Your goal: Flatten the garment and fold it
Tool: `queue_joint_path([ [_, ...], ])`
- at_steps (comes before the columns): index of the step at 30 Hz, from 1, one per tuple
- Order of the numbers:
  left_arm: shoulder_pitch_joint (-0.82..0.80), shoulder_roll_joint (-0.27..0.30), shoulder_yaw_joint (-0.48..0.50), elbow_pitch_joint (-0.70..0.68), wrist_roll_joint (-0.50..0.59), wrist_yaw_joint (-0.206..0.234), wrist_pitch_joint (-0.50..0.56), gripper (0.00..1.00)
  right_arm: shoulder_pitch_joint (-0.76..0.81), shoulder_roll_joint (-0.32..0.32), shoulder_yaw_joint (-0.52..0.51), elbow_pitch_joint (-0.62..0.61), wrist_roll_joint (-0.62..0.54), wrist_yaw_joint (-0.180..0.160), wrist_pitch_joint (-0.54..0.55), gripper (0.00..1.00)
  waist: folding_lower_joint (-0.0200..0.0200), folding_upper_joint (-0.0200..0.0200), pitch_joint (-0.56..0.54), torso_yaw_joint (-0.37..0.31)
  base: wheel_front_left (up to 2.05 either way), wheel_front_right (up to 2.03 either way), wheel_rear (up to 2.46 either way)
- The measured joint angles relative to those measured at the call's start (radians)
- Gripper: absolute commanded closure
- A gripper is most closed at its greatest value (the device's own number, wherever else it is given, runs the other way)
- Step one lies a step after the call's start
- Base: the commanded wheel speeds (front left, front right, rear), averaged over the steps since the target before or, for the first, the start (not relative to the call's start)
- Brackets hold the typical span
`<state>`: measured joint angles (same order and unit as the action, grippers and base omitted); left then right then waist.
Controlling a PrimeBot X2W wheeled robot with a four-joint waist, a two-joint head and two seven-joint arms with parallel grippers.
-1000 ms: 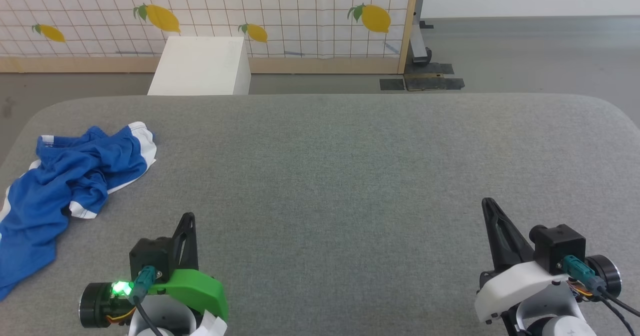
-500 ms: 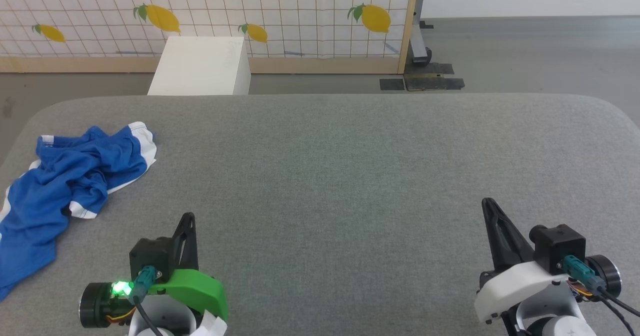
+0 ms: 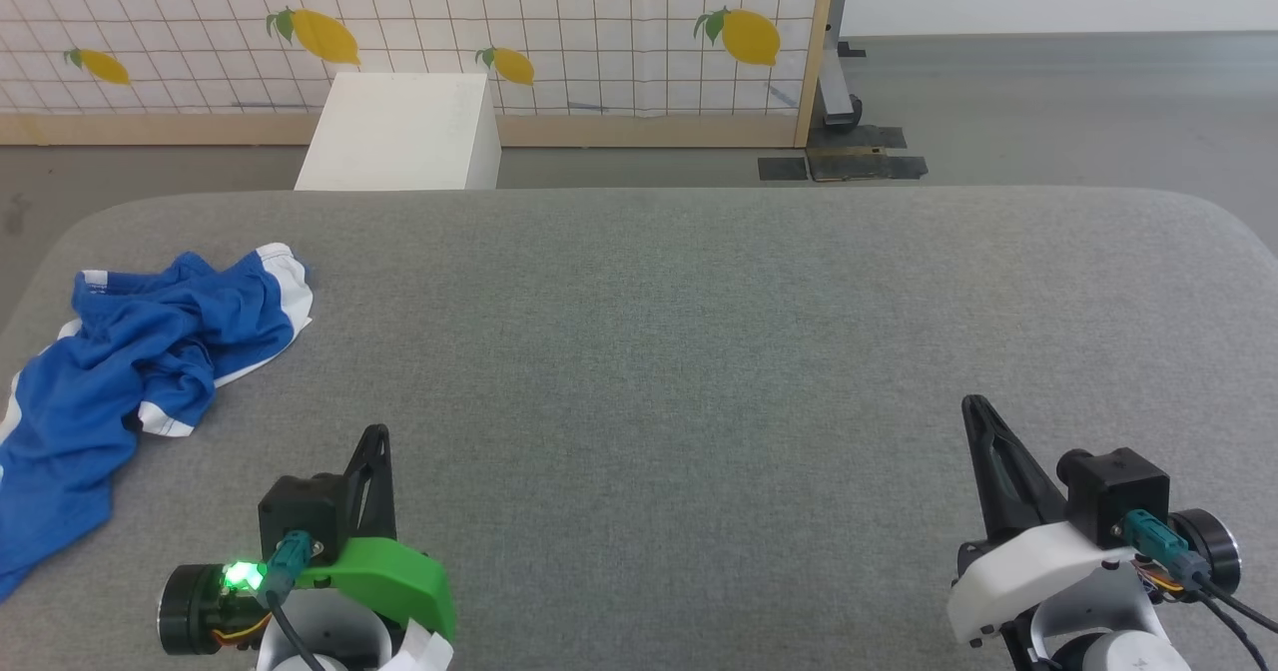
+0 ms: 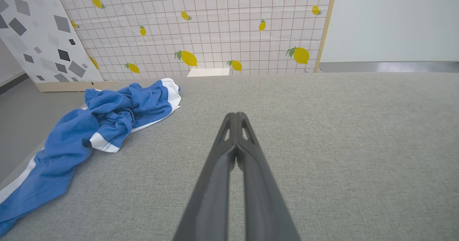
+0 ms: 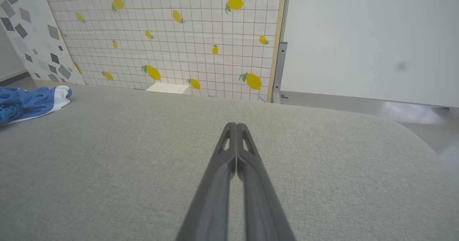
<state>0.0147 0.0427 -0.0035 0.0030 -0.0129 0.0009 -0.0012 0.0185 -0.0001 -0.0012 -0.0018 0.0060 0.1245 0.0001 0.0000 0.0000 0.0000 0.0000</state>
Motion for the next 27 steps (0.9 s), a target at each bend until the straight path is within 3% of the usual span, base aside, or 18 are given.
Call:
queue_joint_path([
  [6, 0.0, 0.0, 0.0, 0.0, 0.0, 0.0, 0.0, 1.0, 0.0, 0.0, 0.0, 0.0, 0.0, 0.0, 0.0, 1.0, 0.0, 0.0, 0.0, 0.0, 0.0, 0.0, 0.0],
  [7, 0.0, 0.0, 0.0, 0.0, 0.0, 0.0, 0.0, 0.0, 0.0, 0.0, 0.0, 0.0, 0.0, 0.0, 0.0, 0.0, 0.0, 0.0, 0.0, 0.0, 0.0, 0.0, 0.0],
  [27, 0.001, -0.002, -0.014, -0.001, -0.008, 0.029, -0.027, 0.0, 0.001, 0.0, -0.03, -0.009, 0.013, -0.001, -0.027, 0.0, 0.0, 0.0, 0.003, 0.0, 0.0, 0.0, 0.0],
])
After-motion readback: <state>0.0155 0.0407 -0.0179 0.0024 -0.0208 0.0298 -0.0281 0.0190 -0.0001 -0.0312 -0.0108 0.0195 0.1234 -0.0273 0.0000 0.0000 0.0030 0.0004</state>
